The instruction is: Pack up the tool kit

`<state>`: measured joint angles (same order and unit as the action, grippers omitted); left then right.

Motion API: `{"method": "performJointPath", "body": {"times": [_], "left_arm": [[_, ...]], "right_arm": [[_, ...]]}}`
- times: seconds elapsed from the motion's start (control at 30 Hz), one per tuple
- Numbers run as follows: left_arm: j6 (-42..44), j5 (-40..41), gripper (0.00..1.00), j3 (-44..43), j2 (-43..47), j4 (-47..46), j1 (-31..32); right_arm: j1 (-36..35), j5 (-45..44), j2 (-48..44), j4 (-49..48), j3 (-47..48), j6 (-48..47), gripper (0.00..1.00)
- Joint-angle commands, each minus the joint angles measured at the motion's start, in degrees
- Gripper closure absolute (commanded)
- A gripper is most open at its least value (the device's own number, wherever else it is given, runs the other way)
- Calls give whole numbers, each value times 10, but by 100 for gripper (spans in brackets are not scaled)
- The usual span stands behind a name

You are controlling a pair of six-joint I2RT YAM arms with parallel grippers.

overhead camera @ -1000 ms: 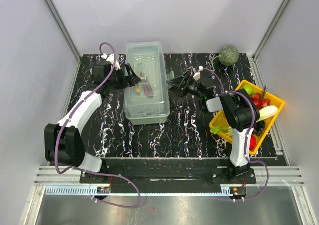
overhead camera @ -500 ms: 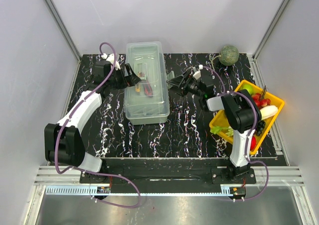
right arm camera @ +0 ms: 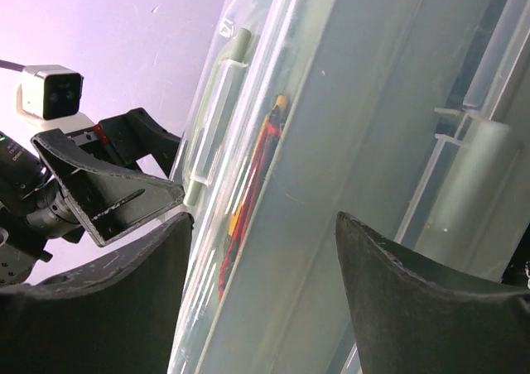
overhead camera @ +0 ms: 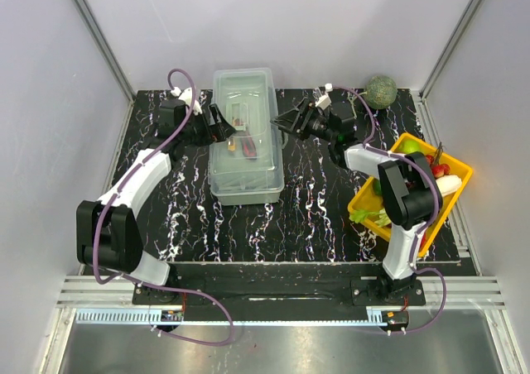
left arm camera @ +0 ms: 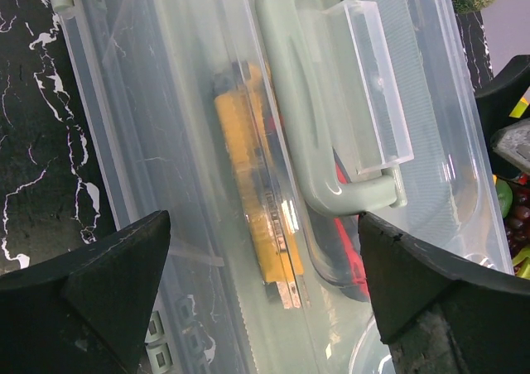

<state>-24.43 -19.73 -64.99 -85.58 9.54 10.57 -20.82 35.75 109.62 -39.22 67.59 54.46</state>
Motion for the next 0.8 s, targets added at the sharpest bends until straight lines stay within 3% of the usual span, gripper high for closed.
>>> {"method": "performJointPath", "body": {"times": [0.0, 0.17, 0.33, 0.6, 0.77], "left_arm": [[22, -52, 5, 24, -49, 82, 33], [23, -50, 5, 23, -50, 85, 35], [21, -30, 5, 20, -47, 91, 36], [-2, 18, 1, -2, 4, 67, 36], [-11, 68, 1, -24, 23, 57, 32]], "right_arm": [[-18, 63, 20, -28, 25, 25, 27], [-18, 52, 11, -9, 21, 7, 29], [-3, -21, -48, 66, -4, -31, 29], [75, -79, -80, 35, -88, 16, 9], [93, -67, -30, -16, -103, 78, 11]]}}
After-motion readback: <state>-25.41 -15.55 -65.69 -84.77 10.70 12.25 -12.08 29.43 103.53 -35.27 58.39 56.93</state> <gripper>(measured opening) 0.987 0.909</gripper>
